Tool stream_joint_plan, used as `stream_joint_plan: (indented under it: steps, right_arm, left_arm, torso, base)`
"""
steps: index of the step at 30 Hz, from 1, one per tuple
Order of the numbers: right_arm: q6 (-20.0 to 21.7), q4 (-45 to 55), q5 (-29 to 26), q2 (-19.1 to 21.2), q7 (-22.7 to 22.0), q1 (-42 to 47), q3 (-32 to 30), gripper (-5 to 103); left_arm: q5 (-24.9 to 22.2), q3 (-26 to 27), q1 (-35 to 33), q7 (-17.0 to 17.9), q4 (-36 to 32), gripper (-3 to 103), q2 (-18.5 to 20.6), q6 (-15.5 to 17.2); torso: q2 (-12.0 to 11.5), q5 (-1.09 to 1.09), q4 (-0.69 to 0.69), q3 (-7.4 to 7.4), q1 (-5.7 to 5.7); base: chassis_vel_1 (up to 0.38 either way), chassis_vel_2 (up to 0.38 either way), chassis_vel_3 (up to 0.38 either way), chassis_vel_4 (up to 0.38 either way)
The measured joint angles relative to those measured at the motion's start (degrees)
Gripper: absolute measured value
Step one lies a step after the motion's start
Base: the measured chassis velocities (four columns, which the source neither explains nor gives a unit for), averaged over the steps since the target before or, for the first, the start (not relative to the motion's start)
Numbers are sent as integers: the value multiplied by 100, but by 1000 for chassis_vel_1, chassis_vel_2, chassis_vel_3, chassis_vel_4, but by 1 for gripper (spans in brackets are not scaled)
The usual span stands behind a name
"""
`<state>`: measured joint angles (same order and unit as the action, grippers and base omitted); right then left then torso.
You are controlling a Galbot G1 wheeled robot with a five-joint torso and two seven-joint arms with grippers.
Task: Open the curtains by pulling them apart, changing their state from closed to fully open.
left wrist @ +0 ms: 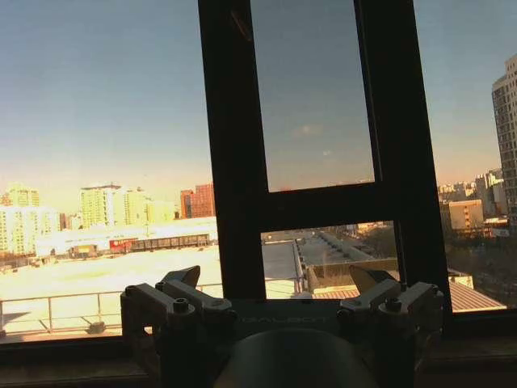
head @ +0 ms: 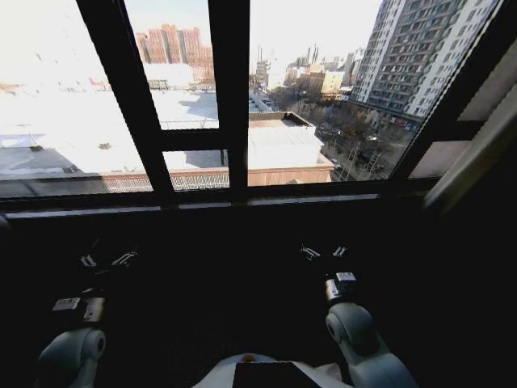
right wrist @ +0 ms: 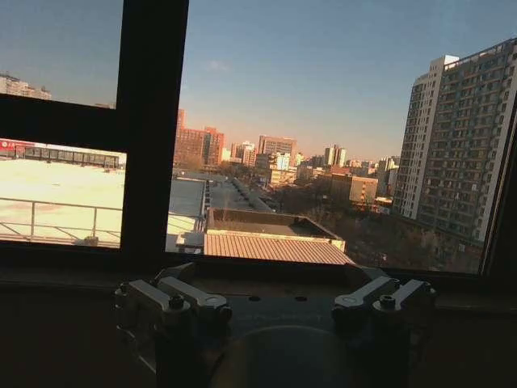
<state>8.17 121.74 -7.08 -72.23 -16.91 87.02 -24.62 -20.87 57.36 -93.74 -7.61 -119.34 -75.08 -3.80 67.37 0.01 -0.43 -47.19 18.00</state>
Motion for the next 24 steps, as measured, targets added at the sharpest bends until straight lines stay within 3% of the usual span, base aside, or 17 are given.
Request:
stream_joint_plan:
  steps: [9, 20, 24]
  right_arm:
    - [-48, -87, 36, -14, 139, -62, 50, 100]
    - [-49, -187, 21, 1, 190, -131, 49, 100]
    - [-40, -210, 24, 29, 211, -159, 51, 100]
  left_arm:
    - [-8, -7, 21, -5, 30, 100, 3, -4]
    - [3, -80, 74, -35, 79, 100, -16, -4]
    - [-42, -84, 96, -211, 131, 100, -11, -48]
  torso:
    - [5, 0, 0, 3, -9]
    - [-4, -1, -1, -2, 7]
    - [2, 0, 0, 2, -4]
  base:
    - [205, -224, -238, 257]
    - [-20, 28, 19, -30]
    - [0, 0, 0, 0]
